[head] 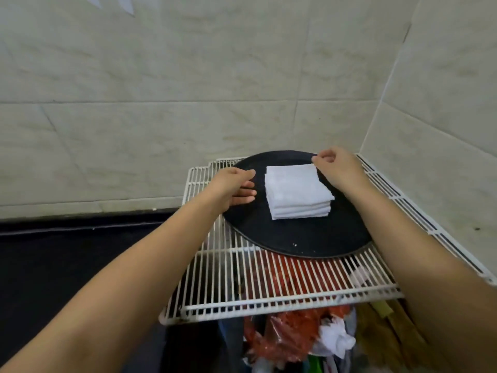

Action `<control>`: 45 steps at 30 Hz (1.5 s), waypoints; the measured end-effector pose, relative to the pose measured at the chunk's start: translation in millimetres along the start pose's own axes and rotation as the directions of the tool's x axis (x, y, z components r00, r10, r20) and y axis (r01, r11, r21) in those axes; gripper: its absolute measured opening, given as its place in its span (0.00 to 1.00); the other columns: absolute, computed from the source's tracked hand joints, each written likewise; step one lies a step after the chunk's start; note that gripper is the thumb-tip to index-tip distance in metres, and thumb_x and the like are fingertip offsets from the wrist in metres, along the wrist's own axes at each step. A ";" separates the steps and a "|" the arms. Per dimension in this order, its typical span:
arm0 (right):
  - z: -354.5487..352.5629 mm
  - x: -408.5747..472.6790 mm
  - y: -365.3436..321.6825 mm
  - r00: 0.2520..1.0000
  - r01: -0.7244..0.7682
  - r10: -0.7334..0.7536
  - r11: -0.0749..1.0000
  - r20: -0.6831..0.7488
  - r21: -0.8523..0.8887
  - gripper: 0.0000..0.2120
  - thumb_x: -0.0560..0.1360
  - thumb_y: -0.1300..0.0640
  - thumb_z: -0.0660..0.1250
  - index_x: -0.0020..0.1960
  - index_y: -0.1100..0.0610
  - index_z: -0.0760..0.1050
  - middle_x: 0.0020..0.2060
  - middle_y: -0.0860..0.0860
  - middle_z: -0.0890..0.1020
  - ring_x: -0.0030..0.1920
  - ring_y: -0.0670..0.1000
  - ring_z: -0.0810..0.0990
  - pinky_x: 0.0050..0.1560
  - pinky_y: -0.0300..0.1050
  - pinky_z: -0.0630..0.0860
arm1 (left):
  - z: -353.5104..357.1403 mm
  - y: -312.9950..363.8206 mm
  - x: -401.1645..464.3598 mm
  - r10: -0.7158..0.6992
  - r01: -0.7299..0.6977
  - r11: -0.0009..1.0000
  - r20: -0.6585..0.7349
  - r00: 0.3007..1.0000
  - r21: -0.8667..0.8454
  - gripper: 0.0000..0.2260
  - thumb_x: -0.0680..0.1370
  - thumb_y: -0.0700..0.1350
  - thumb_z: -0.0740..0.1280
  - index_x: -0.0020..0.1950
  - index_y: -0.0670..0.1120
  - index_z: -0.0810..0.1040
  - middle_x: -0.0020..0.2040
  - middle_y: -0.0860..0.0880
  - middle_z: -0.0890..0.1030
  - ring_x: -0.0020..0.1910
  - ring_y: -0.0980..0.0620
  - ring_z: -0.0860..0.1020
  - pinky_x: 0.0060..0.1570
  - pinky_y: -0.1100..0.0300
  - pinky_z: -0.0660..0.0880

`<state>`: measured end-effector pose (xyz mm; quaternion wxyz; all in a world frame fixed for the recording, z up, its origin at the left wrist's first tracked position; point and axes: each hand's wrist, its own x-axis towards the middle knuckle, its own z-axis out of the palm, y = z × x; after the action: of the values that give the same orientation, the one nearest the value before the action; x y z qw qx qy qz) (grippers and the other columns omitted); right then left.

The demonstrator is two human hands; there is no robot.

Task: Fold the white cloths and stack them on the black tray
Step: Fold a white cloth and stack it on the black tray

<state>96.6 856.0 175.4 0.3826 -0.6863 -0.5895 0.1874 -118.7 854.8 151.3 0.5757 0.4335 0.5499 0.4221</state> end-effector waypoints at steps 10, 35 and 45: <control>183.2 -188.9 -183.9 0.818 0.506 -0.519 0.854 0.248 0.119 0.09 0.77 0.58 0.63 0.51 0.63 0.79 0.48 0.58 0.82 0.48 0.55 0.79 0.43 0.40 0.65 | -252.7 -71.5 -181.5 0.139 -0.083 0.981 -0.334 0.932 0.176 0.06 0.80 0.44 0.62 0.44 0.44 0.73 0.38 0.47 0.77 0.33 0.53 0.76 0.26 0.66 0.76; 689.0 -624.0 -468.3 -0.088 0.780 -0.564 0.474 0.821 0.409 0.13 0.80 0.52 0.57 0.53 0.58 0.76 0.51 0.55 0.77 0.49 0.54 0.78 0.48 0.48 0.75 | -784.2 -308.5 -529.0 -0.116 0.404 0.912 -0.903 0.413 0.068 0.05 0.78 0.42 0.62 0.44 0.47 0.75 0.39 0.48 0.79 0.36 0.53 0.75 0.39 0.62 0.72; 833.7 -706.1 -622.7 -0.329 0.770 -0.529 0.329 0.782 0.546 0.12 0.80 0.54 0.58 0.54 0.59 0.76 0.53 0.56 0.78 0.54 0.57 0.77 0.51 0.47 0.73 | -976.0 -323.8 -575.9 -0.242 0.443 0.887 -0.947 0.211 -0.128 0.11 0.78 0.38 0.61 0.38 0.50 0.71 0.37 0.48 0.76 0.34 0.53 0.73 0.35 0.62 0.69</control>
<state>-1074.1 444.5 -27.9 -0.0895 0.0144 -0.9694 0.2279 -1113.2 247.6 -25.5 0.1785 0.0147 0.8958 0.4068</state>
